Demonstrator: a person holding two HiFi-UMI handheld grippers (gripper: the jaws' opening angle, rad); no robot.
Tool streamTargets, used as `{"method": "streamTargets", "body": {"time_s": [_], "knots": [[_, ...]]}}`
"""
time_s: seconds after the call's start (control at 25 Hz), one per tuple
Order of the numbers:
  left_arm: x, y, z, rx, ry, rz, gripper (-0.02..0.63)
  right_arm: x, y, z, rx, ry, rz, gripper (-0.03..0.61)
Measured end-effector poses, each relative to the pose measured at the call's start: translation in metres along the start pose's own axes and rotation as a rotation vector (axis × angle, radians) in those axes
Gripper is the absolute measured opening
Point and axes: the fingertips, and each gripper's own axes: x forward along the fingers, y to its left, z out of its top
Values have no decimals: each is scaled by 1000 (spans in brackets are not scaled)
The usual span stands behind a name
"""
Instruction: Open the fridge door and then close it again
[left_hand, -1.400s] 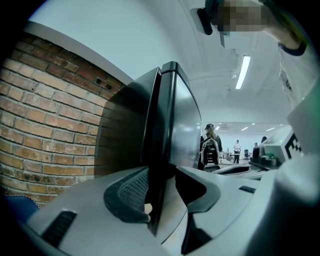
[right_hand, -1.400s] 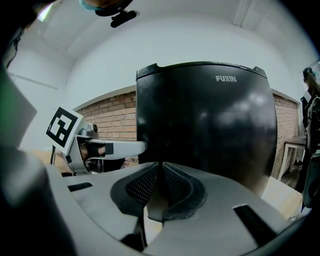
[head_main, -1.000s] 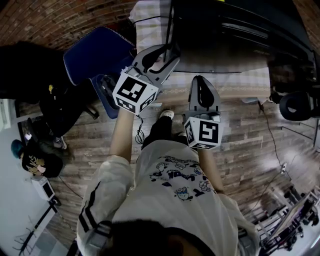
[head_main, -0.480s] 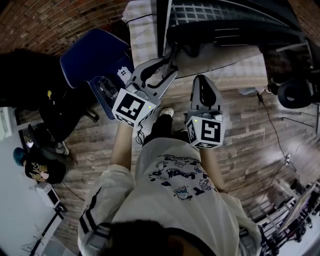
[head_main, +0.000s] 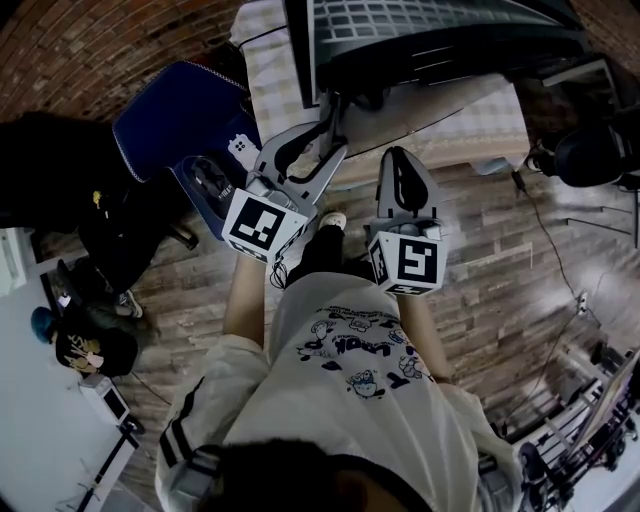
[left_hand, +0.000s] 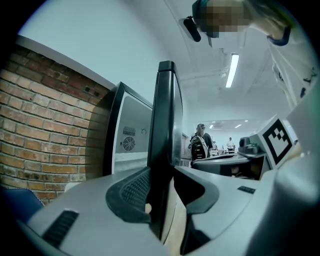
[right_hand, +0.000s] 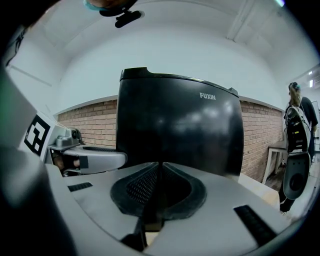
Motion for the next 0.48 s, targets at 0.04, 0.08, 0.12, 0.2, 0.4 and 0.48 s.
{"method": "streamTargets", "body": {"time_s": [0.04,0.08,0.12,0.2,0.4,0.48], "knots": [[0,-3,0,-2,1,5,156,-2,-1,0,-2,-1,4,41],[0,-5,0,-3,4,10,156,-5,-2,1,-3,-2,9,41],[0,-8,0,-4,7,14,156,-7,-3,1,-3,-3,13,41],[-2,-14,0,-6,12,22,155,-12,-4,2,-2,-6,23,41],[-6,-37,-2,-5,15,41,153,-29,-10,2,-1,-13,44,41],[-9,-47,-3,-2,19,43,151,-37,-12,1,1,-16,50,41]]}}
